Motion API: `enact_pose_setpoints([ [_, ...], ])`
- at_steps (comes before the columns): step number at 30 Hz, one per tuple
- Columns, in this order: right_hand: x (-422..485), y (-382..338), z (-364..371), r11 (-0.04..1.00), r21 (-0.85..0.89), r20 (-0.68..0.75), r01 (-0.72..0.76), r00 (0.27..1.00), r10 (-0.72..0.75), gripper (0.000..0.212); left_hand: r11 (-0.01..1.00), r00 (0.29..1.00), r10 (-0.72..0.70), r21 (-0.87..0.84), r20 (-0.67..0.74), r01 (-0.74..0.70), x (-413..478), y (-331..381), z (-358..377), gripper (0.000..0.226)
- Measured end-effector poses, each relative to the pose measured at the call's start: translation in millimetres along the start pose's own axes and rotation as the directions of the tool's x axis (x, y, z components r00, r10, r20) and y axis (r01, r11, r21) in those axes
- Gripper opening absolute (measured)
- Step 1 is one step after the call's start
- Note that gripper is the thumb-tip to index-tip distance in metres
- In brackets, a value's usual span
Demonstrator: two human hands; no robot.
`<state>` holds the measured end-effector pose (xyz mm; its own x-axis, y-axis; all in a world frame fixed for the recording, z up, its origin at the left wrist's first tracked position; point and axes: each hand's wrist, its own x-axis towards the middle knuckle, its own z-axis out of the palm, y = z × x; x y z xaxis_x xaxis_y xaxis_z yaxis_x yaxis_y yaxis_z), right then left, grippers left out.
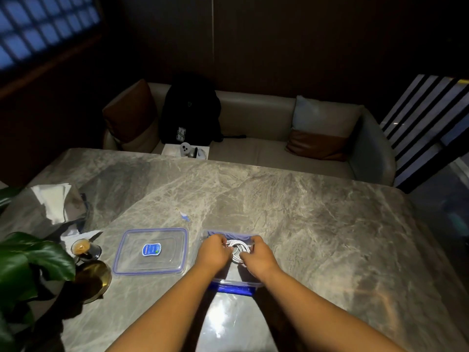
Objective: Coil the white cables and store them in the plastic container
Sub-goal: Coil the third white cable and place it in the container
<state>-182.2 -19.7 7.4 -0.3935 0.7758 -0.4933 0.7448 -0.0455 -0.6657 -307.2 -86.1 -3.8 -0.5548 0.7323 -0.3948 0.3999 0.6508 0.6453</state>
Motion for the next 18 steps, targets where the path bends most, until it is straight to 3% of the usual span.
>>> enact_pose_setpoints([
  [6, -26, -4, -42, 0.987, -0.11, 0.045, 0.114, 0.993, -0.11, 0.067, 0.99, 0.992, 0.12, 0.082, -0.036, -0.116, -31, 27, -17, 0.036],
  [9, -39, -4, -58, 0.97, -0.183, 0.05, 0.158, 0.987, -0.152, 0.068, 0.973, 0.985, 0.172, 0.165, -0.035, -0.164, -47, 37, -20, 0.05],
  [18, -69, 8, -80, 0.862, -0.434, 0.12, 0.261, 0.965, -0.232, 0.059, 0.869, 0.956, 0.292, 0.411, 0.021, -0.274, -84, 48, -16, 0.053],
])
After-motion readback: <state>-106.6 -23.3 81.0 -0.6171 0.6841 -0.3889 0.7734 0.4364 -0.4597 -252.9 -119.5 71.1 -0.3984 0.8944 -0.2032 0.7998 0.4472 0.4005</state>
